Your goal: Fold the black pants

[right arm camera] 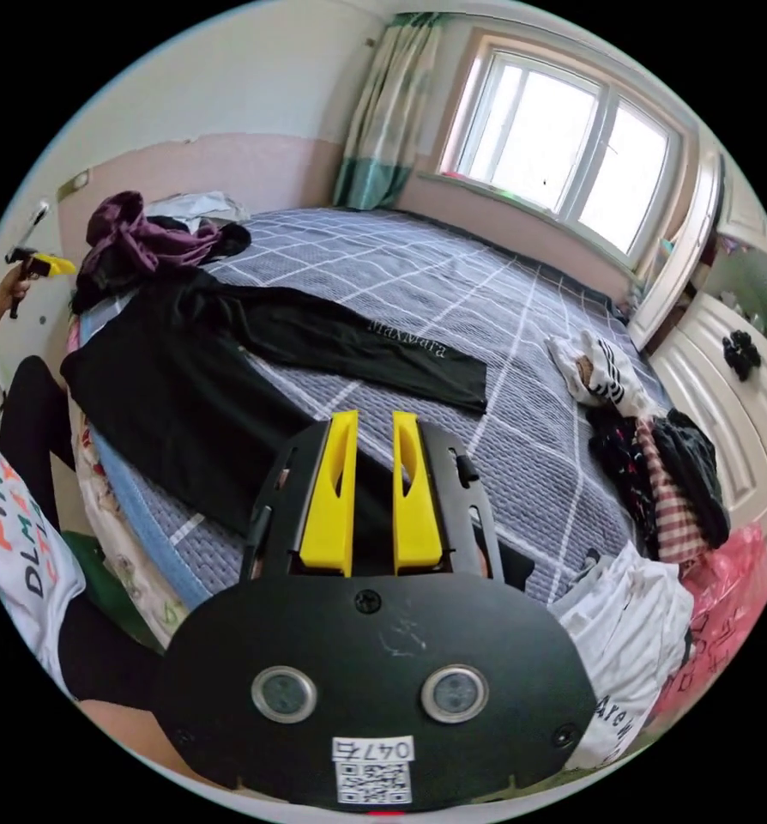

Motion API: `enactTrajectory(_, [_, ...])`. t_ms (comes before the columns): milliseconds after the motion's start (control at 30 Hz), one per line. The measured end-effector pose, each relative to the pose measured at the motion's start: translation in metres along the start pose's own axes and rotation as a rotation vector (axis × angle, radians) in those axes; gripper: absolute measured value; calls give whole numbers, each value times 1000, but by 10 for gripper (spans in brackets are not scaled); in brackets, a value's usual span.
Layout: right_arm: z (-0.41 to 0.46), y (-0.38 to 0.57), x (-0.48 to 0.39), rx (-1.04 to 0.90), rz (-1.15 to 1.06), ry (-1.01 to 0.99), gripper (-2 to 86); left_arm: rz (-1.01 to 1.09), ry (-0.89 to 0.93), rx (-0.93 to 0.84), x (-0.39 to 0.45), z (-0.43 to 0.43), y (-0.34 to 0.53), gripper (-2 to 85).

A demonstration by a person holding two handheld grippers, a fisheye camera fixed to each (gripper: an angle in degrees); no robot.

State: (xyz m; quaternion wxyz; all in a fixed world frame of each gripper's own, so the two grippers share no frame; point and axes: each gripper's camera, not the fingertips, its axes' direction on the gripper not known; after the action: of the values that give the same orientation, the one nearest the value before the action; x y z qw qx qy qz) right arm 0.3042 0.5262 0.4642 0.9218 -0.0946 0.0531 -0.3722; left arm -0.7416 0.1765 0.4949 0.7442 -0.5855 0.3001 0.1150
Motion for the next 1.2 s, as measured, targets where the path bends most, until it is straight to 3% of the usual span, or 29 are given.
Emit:
enactTrajectory(67, [1,-6,3,-2,14,22,22,-55,63,-45,1,27,17,229])
enactTrajectory(267, [16,-41,50,24,162,95,27,-188,15,-208,-20,100,33,238])
enactTrajectory(433, [82,-82,105,-127,228,166,36,-96,-166,-274,-13,113,17,149])
enactTrajectory(633, [168,-110,172,-289,435,-76,52,-41,-33,-133,-26,71,-12,84])
enactTrajectory(733, [176,-120,181,-282,462,-14,12,56,42,-54,-36,64,-57,77])
enactTrajectory(800, [180,-135,178,-296,363,16,2,79,16,-21,-50,75,-90,77])
enactTrajectory(967, [172,-169,193,-280,291,105,2,72,38,-36,-99,131,-171,59])
enactTrajectory(1033, [175,-176,206,-320,311,127,7,56,67,3,-119,144,-191,40])
enactTrajectory(1133, [204,-178,219,-548,268,92,36,75,73,13,-135,157,-204,33])
enactTrajectory(1200, [193,-189,229,-466,289,183,46,70,47,-7,-144,167,-207,24])
